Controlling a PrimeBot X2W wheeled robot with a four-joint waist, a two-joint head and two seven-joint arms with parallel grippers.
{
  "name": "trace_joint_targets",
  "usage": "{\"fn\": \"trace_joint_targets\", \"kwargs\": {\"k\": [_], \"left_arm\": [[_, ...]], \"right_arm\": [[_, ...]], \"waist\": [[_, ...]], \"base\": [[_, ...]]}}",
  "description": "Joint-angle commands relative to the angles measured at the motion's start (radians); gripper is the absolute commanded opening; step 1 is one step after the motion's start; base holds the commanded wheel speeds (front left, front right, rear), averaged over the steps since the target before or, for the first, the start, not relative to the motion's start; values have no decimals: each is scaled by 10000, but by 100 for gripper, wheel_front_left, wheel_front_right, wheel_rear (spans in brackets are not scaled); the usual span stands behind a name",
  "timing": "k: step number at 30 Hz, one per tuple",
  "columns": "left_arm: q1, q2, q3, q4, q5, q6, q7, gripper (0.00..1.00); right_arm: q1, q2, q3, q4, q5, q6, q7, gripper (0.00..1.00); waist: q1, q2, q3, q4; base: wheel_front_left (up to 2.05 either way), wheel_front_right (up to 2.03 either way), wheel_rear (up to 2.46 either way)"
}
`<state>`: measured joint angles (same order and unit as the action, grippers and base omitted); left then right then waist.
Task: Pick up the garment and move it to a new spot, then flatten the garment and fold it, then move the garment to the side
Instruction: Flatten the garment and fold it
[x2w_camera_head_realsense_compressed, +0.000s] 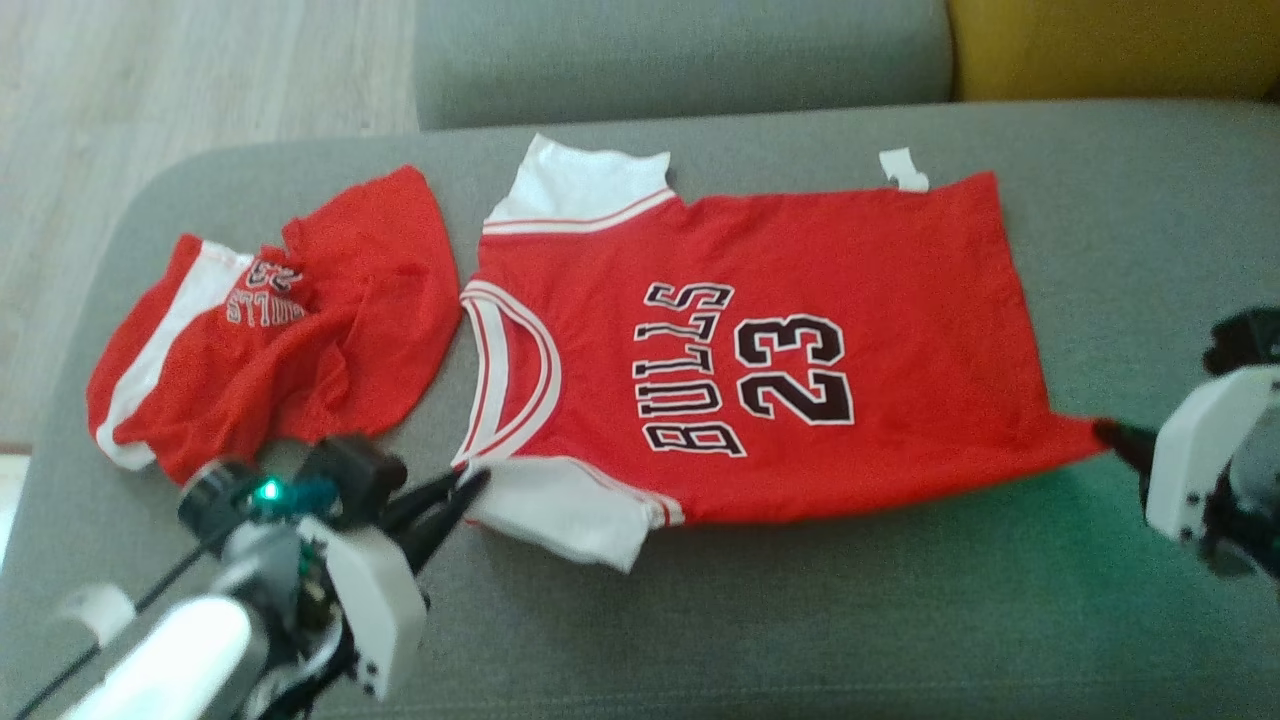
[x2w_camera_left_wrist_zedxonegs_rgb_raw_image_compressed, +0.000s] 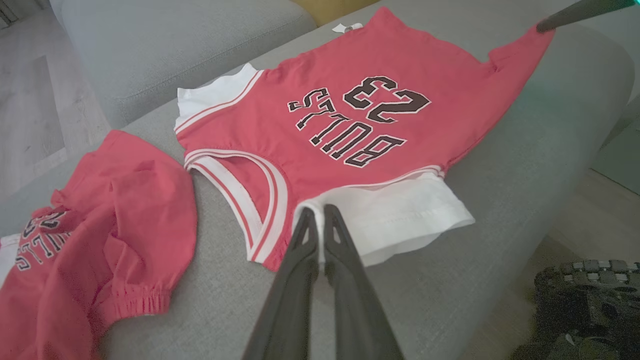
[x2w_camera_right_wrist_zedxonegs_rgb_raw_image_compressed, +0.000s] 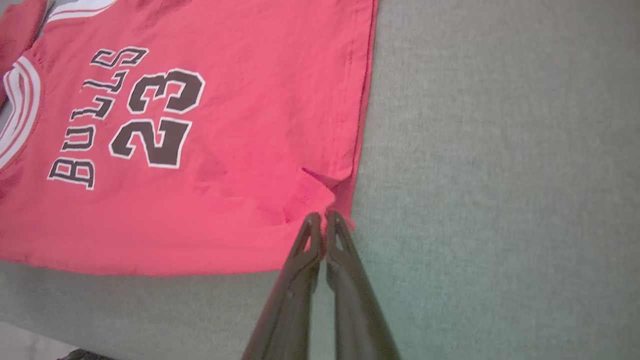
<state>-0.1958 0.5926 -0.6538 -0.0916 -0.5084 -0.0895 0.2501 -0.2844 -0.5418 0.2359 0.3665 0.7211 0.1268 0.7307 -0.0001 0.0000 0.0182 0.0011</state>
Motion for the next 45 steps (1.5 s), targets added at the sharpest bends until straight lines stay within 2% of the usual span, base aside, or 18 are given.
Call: {"fn": "trace_joint_targets", "kwargs": {"k": [1,8,16,26,27,28,29,30,34,38,41,42,45], "left_arm": [[-887,310,464,-182,113,-31,-11,0],[-2440,-62,223,896,337,-245,-122,0],[-4180,-515,-172,2503,397,-376,-710,0],[-5617,-977,-719,4229,338,-407,-1504,0],[-5685,-1034,-760,4421,297,-408,-1534,0],[-5736,-1094,-774,4615,250,-408,-1553,0],[-5792,-1155,-766,4797,240,-400,-1633,51],[-5838,-1233,-717,4973,228,-335,-1761,100],[-5884,-1618,-345,5576,104,156,-2593,100],[-5686,-2089,335,5917,-350,775,-3715,100],[-5278,-2422,866,5914,-763,1208,-4504,100],[-5278,-2422,866,5914,-763,1208,-4504,100],[-4551,-2784,1306,5627,-1111,1581,-4912,100]], "right_arm": [[-536,-178,-72,-353,-122,39,-45,0],[-1505,134,-54,79,-786,39,-294,0],[-2744,302,118,938,-1267,39,-950,0],[-3764,492,790,1850,-1359,39,-1814,0],[-3828,511,853,1924,-1361,39,-1937,7],[-3874,541,919,1976,-1345,39,-2081,95],[-3904,601,929,2070,-1259,39,-2184,100],[-3942,639,936,2152,-1217,39,-2316,100],[-4046,815,734,2412,-1124,39,-3368,100],[-3917,1018,656,2161,-937,39,-5035,100],[-3598,1090,655,1821,-946,39,-6431,100],[-3598,1090,655,1821,-946,39,-6431,100],[-3098,1233,504,1573,-1051,39,-7742,100]], "waist": [[1,0,239,4],[1,0,1019,58],[1,0,1898,48],[1,0,2506,-19],[1,0,2532,-27],[1,0,2553,-34],[1,0,2572,-43],[1,0,2588,-51],[1,0,2526,-55],[1,0,2258,-23],[1,0,1911,-20],[1,0,1911,-20],[1,0,1406,-31]], "base": [[0,0,0],[0,0,0],[0,0,0],[0,0,0],[0,0,0],[0,0,0],[0,0,0],[0,0,0],[0,0,0],[0,0,0],[0,0,0],[0,0,0],[0,0,0]]}}
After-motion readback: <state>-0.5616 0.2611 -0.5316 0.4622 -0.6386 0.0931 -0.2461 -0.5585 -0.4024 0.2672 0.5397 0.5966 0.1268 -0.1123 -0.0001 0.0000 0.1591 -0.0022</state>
